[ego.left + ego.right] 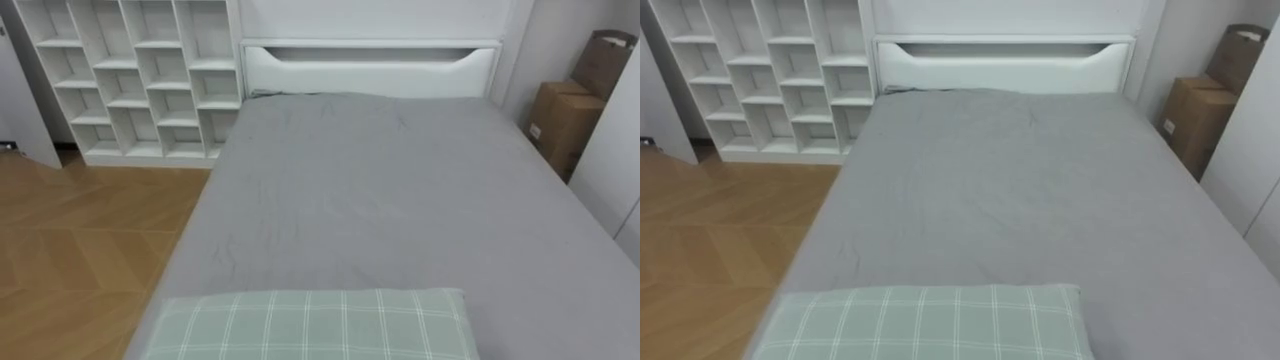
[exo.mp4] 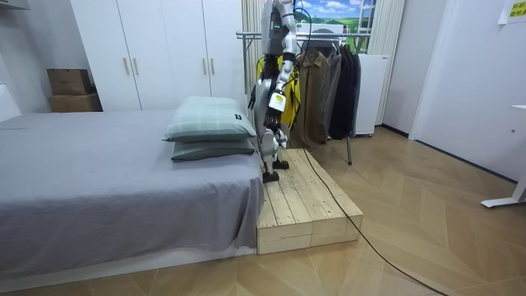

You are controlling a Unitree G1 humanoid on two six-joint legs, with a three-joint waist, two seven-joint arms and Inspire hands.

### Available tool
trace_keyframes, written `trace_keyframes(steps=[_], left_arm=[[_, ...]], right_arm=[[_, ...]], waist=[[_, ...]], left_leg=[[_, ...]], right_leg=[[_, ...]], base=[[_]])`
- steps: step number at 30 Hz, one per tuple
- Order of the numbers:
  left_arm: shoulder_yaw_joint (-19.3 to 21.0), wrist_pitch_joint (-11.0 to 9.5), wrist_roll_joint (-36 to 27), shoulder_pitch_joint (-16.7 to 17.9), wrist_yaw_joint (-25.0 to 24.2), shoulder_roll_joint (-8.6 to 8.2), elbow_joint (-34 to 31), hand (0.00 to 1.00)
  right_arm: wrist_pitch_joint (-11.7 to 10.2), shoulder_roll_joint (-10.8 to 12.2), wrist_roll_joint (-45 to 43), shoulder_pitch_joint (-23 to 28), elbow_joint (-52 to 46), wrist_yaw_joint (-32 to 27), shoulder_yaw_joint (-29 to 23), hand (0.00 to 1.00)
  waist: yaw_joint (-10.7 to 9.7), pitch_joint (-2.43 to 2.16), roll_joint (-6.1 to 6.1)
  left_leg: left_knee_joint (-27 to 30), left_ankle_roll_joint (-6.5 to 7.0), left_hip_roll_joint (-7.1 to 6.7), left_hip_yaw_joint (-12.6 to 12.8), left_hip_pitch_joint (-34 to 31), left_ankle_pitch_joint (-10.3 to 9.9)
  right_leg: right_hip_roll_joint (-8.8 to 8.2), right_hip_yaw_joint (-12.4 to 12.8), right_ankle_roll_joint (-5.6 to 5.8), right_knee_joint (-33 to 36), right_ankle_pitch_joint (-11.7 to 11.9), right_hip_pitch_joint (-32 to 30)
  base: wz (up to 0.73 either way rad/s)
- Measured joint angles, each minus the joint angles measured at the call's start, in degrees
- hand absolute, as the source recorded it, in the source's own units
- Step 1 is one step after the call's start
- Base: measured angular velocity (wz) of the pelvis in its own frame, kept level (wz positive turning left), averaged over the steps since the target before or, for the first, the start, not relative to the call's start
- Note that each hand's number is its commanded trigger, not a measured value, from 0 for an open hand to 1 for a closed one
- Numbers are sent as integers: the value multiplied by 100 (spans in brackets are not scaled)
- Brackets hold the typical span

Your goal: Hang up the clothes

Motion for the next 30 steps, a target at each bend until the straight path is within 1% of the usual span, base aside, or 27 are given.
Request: trace_keyframes(steps=[1, 2, 4, 5, 7, 10, 16, 25, 30], left_arm=[[-9, 85, 0, -1, -19, -3, 12, 0], [-12, 111, 0, -2, -34, -5, 25, 0], [-15, 258, 8, -15, -102, -5, 76, 0], [-15, 298, 10, -15, -131, -5, 76, 0], [-25, 443, -2, -16, -229, -7, 82, 0], [-34, 590, -1, -57, -288, -13, 79, 0], [-30, 668, -10, -189, -349, -13, 79, 0], [-40, 667, -14, -473, -552, -38, 122, 0], [-38, 666, -15, -484, -614, -65, 122, 0]], right_arm=[[16, 0, -2, -17, 1, 5, 5, 0], [33, 0, -2, -27, 1, 9, 5, 0], [90, 0, -1, -49, 15, 65, 7, 0], [116, -1, -1, -52, 16, 72, 7, 0], [180, -3, 11, -50, 24, 115, 15, 0], [181, -2, 17, -51, 17, 149, 17, 0], [180, 0, 9, -77, 17, 275, 16, 0], [181, 12, 5, -127, 15, 488, 9, 0], [182, 47, -11, -161, 16, 628, 9, 0]], waist=[[17, -2, 3], [23, -2, 5], [52, -10, 17], [56, -9, 17], [62, -8, 15], [48, -4, 8], [-43, 1, -1], [-70, 3, -3], [-98, 1, 0]], left_leg=[[32, -1, 3, 2, -11, -2], [42, -4, 4, 2, -17, -5], [57, -5, 3, 1, -26, -18], [59, -3, 1, -1, -31, -23], [61, -4, -1, -4, -43, -51], [65, -3, -7, -16, -59, -57], [48, 11, -10, -15, -50, -47], [53, 10, -13, -28, -106, -49], [51, 10, -15, -28, -133, -48]], right_leg=[[1, 0, 0, 0, 0, -2], [4, 1, 0, 0, 0, -3], [4, 8, -1, 0, 1, 0], [4, 8, -1, 0, 2, 0], [4, 1, -2, 1, -1, 5], [3, -23, -1, -2, -6, 6], [-2, -35, -2, -2, -26, 15], [1, -42, -3, -15, -27, -35], [0, -40, -4, -11, -26, -64]], base=[[0], [0], [0], [0], [0], [1], [0], [0], [0]])
